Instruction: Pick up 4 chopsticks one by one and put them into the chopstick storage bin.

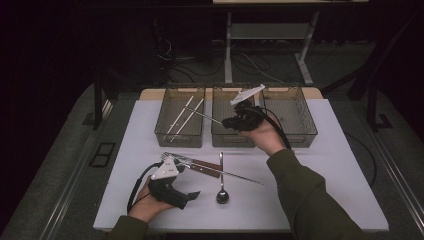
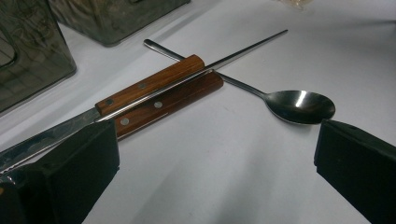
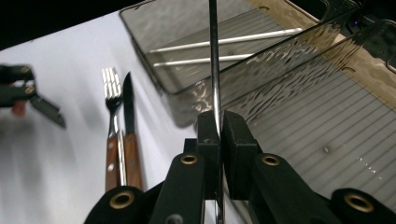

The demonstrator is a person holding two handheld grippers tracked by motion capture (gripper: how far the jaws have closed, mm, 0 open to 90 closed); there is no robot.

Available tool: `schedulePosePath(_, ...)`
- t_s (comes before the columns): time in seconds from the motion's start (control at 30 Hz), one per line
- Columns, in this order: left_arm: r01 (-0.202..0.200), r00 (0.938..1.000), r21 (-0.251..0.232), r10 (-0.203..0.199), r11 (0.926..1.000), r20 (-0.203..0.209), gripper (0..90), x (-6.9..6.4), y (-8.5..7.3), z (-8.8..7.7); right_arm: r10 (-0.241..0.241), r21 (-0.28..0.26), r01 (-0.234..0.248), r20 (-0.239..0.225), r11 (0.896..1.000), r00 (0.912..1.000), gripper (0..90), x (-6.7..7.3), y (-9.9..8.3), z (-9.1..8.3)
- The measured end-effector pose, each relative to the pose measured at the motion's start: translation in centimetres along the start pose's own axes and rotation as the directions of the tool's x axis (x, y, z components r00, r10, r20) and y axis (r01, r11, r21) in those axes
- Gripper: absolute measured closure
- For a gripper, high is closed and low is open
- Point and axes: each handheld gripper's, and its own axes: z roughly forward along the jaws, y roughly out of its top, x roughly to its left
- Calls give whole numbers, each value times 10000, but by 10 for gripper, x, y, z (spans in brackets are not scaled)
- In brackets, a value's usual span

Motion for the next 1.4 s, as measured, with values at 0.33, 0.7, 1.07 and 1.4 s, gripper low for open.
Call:
schedulePosePath(0.33,-89,10000,55,89,9999,43,0,-2,1,1,322,223,-330,345,9992,9989,859,-6,26,29)
schedulePosePath(0.7,-116,9999,-13,117,9999,82,0,-4,1,1,639,468,-680,849,9966,9943,859,-11,48,59)
schedulePosePath(1.07,-209,9996,0,209,9998,163,0,-6,1,2,890,808,-993,1232,9918,9884,859,-9,70,94)
schedulePosePath(1.4,-305,9993,6,305,9995,197,0,-6,2,2,1193,946,-1339,1468,9865,9820,858,-3,79,127)
